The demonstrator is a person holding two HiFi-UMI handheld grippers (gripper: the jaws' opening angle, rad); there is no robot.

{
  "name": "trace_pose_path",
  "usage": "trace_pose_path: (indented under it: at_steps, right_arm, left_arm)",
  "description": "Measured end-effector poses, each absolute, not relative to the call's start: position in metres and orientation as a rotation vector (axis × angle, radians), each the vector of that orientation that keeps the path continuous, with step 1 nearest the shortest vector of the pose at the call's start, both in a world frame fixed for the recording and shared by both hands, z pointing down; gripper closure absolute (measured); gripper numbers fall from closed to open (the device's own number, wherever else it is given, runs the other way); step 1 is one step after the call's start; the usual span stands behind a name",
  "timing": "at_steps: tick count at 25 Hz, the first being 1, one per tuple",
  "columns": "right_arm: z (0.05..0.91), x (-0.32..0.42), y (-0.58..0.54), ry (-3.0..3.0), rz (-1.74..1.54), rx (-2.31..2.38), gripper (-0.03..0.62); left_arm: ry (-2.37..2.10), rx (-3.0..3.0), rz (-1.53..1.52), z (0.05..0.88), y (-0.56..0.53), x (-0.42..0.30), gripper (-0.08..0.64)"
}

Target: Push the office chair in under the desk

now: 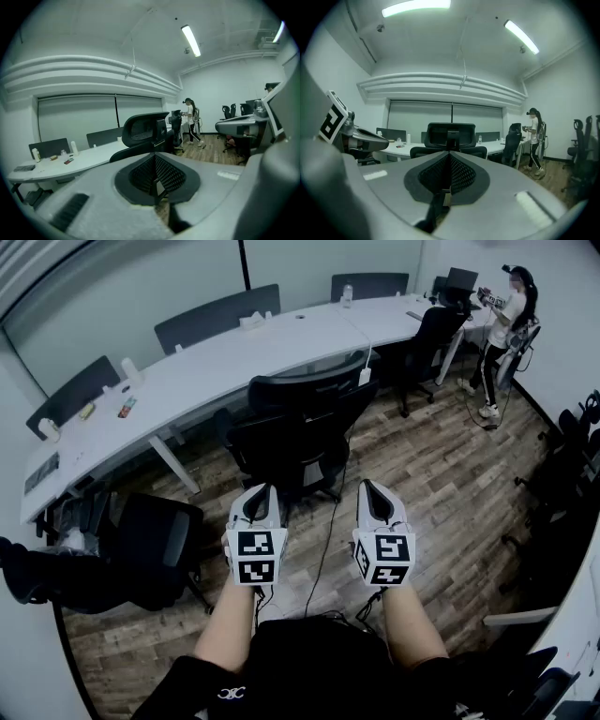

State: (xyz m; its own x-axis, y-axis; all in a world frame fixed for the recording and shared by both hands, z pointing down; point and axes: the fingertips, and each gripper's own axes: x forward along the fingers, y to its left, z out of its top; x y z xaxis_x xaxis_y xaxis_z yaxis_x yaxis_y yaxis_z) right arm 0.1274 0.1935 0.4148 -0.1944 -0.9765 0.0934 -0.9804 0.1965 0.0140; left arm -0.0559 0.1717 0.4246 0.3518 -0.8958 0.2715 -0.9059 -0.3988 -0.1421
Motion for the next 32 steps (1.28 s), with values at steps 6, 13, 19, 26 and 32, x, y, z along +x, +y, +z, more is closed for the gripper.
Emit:
trace_pose_path:
  at_steps: [6, 13, 19, 26, 32]
  right_arm:
    - [0.414, 0.135, 0.202, -2.379, 0.07, 1.927, 0.586]
    - [0.413, 0.145, 0.212, -2.432, 0.084, 1.925, 0.584]
    - [0.423, 0.155, 0.223, -2.415, 0.016, 1.824, 0.583]
    - [0.433, 0.171, 0.217, -2.398, 0.028, 1.821, 0.583]
    - [0.44, 0.169, 0.175, -2.373, -0.041, 1.786, 0.58]
  left_arm:
    - [-1.718, 2.542, 0.466, 0.423, 0.182, -0.048, 0.552]
    - [-1.767, 2.531, 0.498, 0.422, 0.188, -0.046, 0.552]
    - [-1.875, 2.535, 0.599, 0.426, 0.192, -0.046, 0.515]
    - [-1.9, 2.582, 0.753, 0.44, 0.183, -0.039, 0.468]
    - [-1.865, 2.636, 0.883, 0.451, 0.144, -0.037, 0.419]
